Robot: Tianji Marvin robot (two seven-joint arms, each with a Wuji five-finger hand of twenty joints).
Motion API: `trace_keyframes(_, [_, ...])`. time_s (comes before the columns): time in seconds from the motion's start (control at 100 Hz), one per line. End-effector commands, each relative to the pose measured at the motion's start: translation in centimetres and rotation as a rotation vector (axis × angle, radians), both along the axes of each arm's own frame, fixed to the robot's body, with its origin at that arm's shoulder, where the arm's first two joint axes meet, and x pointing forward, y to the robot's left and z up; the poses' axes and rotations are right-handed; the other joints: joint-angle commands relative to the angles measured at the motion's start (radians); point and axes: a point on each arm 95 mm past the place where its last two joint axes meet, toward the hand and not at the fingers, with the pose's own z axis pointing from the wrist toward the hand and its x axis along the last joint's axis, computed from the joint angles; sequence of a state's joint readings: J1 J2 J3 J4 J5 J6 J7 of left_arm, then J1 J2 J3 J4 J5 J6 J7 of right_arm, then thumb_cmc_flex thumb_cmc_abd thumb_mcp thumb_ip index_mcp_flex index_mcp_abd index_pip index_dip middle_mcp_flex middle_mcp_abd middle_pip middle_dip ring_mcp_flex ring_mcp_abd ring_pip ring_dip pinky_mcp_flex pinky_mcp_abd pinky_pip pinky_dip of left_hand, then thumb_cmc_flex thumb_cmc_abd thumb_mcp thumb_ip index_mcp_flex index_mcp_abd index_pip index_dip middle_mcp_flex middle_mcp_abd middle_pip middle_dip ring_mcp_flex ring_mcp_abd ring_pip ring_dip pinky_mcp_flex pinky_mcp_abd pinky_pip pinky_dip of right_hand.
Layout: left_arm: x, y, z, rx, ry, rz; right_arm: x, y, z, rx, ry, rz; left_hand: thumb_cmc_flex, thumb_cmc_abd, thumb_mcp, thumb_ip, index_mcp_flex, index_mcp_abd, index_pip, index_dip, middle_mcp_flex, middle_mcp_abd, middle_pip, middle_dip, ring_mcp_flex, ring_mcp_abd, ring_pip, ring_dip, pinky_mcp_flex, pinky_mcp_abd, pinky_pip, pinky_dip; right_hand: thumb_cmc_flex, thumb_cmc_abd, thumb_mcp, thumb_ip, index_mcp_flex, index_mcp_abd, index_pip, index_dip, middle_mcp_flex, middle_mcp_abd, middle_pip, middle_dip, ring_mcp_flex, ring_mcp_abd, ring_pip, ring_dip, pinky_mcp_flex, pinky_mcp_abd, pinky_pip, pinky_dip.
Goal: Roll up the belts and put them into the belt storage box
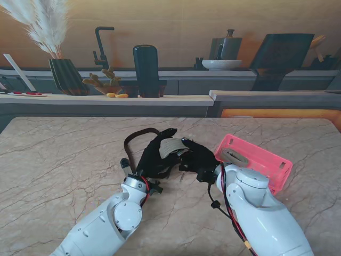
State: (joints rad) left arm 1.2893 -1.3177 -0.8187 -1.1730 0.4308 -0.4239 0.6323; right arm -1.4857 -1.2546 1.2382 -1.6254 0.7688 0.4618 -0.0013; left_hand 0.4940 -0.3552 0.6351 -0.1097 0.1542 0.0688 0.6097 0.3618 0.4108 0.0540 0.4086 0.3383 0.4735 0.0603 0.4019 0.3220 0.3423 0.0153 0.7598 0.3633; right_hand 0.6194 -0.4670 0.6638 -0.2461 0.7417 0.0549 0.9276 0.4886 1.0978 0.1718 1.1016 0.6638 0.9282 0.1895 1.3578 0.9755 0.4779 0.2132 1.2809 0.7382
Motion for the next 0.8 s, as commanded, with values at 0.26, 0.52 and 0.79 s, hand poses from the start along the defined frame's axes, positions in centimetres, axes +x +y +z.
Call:
trace_keyframes(0.26, [0.0,-0.9,0.3,-0.064,0.020,0.023,-1.1,1.4,0.0,0.048,-0.009,0.063,-0.078,-0.043,0.046,-0.031,-0.012,-0.039,-0.005,-0.011,-0.001,-0.057,0.005,-0.015,0.011,-0.031,0.007,-0.017,0.013,-0.047,-0.017,-0.019,0.164,0.092,0.055,0.048,0.044,-0.155,0.089,0.017,-0.021,0.101,0.025,0.017,0.078,-0.045,0.079,0.032,0.048,-0.053,0.125,0.075])
trace_keyframes(0.52, [-0.6,-1.4,0.9,-0.105,0.009,0.003,-0.5,3.1,-1.2,0.018,0.051,0.136,-0.062,-0.007,0.058,-0.034,-0.013,-0.049,0.077,0.030,0.045,-0.059,0.019,-0.008,0.028,-0.037,0.012,-0.015,0.037,-0.048,-0.032,-0.030,0.172,0.097,0.043,0.049,0.039,-0.149,0.084,0.019,-0.029,0.108,0.027,0.022,0.075,-0.037,0.089,0.036,0.042,-0.051,0.150,0.093])
trace_keyframes(0.79, [-1.3,-2.0,1.0,-0.181,0.084,0.006,0.2,4.9,-2.3,0.026,0.114,0.173,0.194,0.050,-0.008,0.000,0.149,-0.075,0.202,0.106,0.295,-0.084,0.077,0.021,0.173,-0.039,0.071,0.006,0.109,-0.007,0.063,-0.004,0.178,0.098,0.018,0.050,0.036,-0.147,0.073,0.006,-0.038,0.105,0.012,0.015,0.057,-0.031,0.069,0.028,0.024,-0.046,0.132,0.089])
